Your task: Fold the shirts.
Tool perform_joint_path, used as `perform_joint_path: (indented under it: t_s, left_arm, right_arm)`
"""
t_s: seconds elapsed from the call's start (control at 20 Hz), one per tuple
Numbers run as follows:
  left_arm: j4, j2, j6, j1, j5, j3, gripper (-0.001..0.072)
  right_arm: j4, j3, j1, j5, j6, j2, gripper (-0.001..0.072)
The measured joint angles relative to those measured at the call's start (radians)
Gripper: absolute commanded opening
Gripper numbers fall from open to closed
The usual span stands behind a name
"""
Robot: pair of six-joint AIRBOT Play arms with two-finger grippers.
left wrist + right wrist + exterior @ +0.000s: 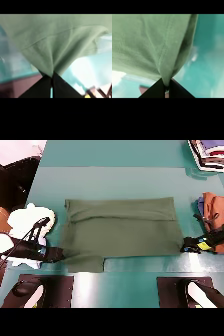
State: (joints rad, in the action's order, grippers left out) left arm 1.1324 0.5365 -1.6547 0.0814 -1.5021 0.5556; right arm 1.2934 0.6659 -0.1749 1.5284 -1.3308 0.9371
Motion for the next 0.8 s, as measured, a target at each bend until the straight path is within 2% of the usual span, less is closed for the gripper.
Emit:
perform_joint_path:
  t_s: [0.15, 0.3, 0.6, 0.8]
  left_arm:
    - [-0.005, -0.021, -0.016, 0.000, -0.024, 0.052, 0.0024]
    - [0.019, 0.053, 0.014, 0.000, 0.081, 0.128, 0.0025]
    - [0.073, 0.376, 0.105, 0.000, 0.391, 0.296, 0.0027]
    - [0.083, 0.578, 0.132, 0.000, 0.555, 0.369, 0.0029]
  right_arm:
    - [0.034, 0.063, 0.009, 0.047, -0.020, -0.098, 0.0019]
    - [0.048, 0.167, 0.058, 0.039, -0.034, -0.074, 0.0019]
    - [0.058, 0.417, 0.178, -0.091, -0.057, 0.221, 0.0020]
    - [0.058, 0.577, 0.212, -0.129, -0.063, 0.431, 0.0021]
